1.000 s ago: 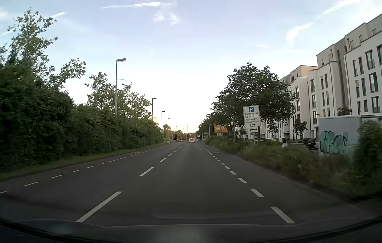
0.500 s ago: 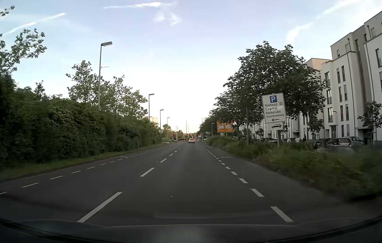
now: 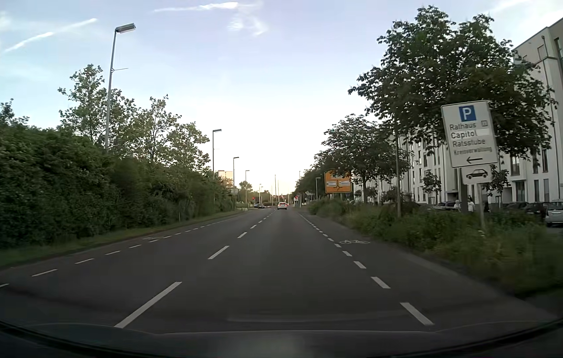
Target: Follow the waypoints while adhering to traffic rules and regulations
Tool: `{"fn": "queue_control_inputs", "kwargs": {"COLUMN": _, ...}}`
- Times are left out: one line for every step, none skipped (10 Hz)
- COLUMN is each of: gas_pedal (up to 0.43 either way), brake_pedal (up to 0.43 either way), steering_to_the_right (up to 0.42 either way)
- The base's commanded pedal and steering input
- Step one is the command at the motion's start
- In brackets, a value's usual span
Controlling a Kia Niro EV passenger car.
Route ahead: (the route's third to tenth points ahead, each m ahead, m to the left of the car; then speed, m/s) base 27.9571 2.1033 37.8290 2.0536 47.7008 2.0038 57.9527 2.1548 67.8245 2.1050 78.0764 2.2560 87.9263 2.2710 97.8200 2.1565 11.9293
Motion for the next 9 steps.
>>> {"fn": "queue_control_inputs", "kwargs": {"gas_pedal": 0.0, "brake_pedal": 0.0, "steering_to_the_right": -0.003}}
{"fn": "queue_control_inputs", "kwargs": {"gas_pedal": 0.0, "brake_pedal": 0.0, "steering_to_the_right": -0.003}}
{"fn": "queue_control_inputs", "kwargs": {"gas_pedal": 0.0, "brake_pedal": 0.0, "steering_to_the_right": -0.003}}
{"fn": "queue_control_inputs", "kwargs": {"gas_pedal": 0.0, "brake_pedal": 0.0, "steering_to_the_right": -0.003}}
{"fn": "queue_control_inputs", "kwargs": {"gas_pedal": 0.0, "brake_pedal": 0.0, "steering_to_the_right": -0.003}}
{"fn": "queue_control_inputs", "kwargs": {"gas_pedal": 0.0, "brake_pedal": 0.0, "steering_to_the_right": -0.003}}
{"fn": "queue_control_inputs", "kwargs": {"gas_pedal": 0.0, "brake_pedal": 0.0, "steering_to_the_right": -0.003}}
{"fn": "queue_control_inputs", "kwargs": {"gas_pedal": 0.0, "brake_pedal": 0.0, "steering_to_the_right": -0.003}}
{"fn": "queue_control_inputs", "kwargs": {"gas_pedal": 0.0, "brake_pedal": 0.0, "steering_to_the_right": -0.003}}
